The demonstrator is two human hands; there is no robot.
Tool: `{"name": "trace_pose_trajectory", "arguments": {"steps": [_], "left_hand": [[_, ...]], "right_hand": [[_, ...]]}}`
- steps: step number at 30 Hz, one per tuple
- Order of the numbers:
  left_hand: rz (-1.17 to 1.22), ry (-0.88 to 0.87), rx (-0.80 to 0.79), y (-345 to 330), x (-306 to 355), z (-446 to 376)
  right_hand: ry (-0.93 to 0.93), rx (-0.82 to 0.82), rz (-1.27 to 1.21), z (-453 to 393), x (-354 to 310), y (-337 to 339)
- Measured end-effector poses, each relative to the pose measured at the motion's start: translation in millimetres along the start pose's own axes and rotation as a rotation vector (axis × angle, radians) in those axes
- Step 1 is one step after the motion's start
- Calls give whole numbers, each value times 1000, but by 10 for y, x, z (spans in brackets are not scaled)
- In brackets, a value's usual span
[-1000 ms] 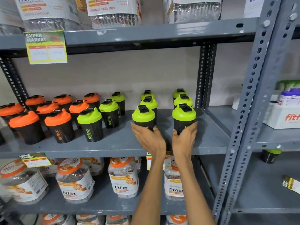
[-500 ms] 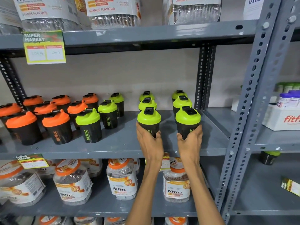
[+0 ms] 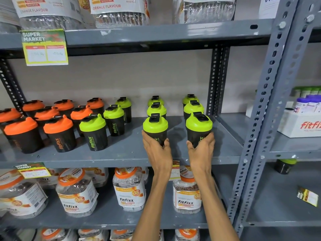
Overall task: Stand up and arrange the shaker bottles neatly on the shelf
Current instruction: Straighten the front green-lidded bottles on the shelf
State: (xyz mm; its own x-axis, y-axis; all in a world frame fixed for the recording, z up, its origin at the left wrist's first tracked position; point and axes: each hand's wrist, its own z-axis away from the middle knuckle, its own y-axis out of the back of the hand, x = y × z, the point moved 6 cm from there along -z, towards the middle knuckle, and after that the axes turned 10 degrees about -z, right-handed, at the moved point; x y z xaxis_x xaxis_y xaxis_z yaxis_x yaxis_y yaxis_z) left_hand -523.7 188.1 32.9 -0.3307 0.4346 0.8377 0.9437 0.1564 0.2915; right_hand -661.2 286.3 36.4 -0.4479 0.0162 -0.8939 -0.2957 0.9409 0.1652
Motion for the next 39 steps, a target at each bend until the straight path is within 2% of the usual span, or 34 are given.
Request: {"name": "trace_pose_trajectory", "arguments": {"steps": [18, 22, 26, 31, 33, 35, 37, 39], "left_hand": [[-1, -14, 6, 19, -16, 23], [-5, -12, 1, 21, -20, 30], [-4, 21, -59, 10, -56, 54], [-40, 38, -138, 96, -145, 110], [-20, 31, -149, 221, -192, 190], [22, 4, -118, 441, -224, 349], [42, -57, -35, 729, -293, 495], [-7, -110, 57, 1021, -454, 550]], "right_hand": [[-12, 10, 19, 38, -26, 51], [-36, -34, -21, 47, -16, 71], [-72, -117, -53, 72, 44, 146], [-45, -136, -99, 101, 112, 262], [-11, -82, -161, 202, 117, 313], [90, 45, -240, 399, 71, 374], [190, 168, -304, 651, 14, 379], [210, 186, -357, 897, -28, 242]]}}
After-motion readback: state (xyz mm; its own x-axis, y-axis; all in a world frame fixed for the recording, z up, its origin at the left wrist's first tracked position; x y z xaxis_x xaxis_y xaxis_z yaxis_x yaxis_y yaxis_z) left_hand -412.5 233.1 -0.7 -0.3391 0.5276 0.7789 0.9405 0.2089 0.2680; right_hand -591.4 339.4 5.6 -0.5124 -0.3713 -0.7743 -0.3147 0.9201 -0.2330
